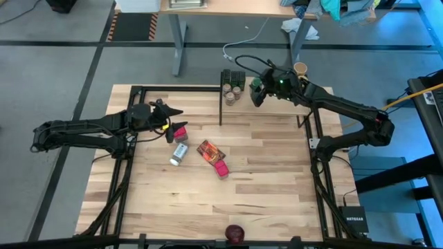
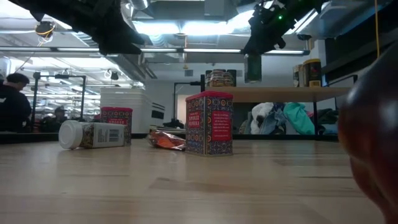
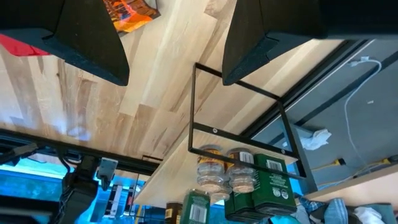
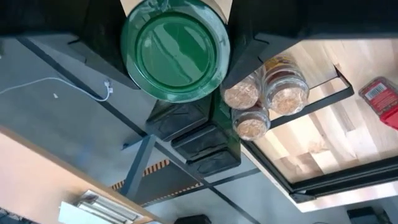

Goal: Shelf spices
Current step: Put the green seasoning bottle on the shelf

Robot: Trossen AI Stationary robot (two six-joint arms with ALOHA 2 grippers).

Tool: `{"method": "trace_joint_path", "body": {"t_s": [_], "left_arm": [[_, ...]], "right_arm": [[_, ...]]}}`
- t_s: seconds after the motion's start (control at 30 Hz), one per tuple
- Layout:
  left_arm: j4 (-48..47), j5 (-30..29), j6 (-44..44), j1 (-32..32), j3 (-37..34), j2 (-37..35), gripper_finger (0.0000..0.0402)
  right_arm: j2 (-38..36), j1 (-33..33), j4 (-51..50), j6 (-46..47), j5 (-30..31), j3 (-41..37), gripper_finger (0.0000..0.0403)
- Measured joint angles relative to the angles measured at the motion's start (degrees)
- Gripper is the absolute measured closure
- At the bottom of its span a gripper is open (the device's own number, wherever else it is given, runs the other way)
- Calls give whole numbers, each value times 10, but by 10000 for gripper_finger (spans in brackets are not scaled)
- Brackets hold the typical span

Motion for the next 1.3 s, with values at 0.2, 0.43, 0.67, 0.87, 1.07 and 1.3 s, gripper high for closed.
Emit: {"method": "trace_joint_path", "body": {"t_s": [0.2,0.43,0.67,0.87,1.07,1.3], "left_arm": [[-2,0,-3,0,0,0,150],[-1,0,9,0,0,0,150],[-2,0,10,0,0,0,150],[-1,0,13,0,0,0,150],[-1,0,12,0,0,0,150],[-2,0,11,0,0,0,150]], "right_arm": [[25,-10,13,12,-4,0,196],[50,-41,37,14,-20,5,196],[82,-86,72,25,-73,6,196],[95,-110,94,26,-108,7,196],[96,-109,109,26,-117,6,196],[101,-108,111,28,-126,6,183]]}}
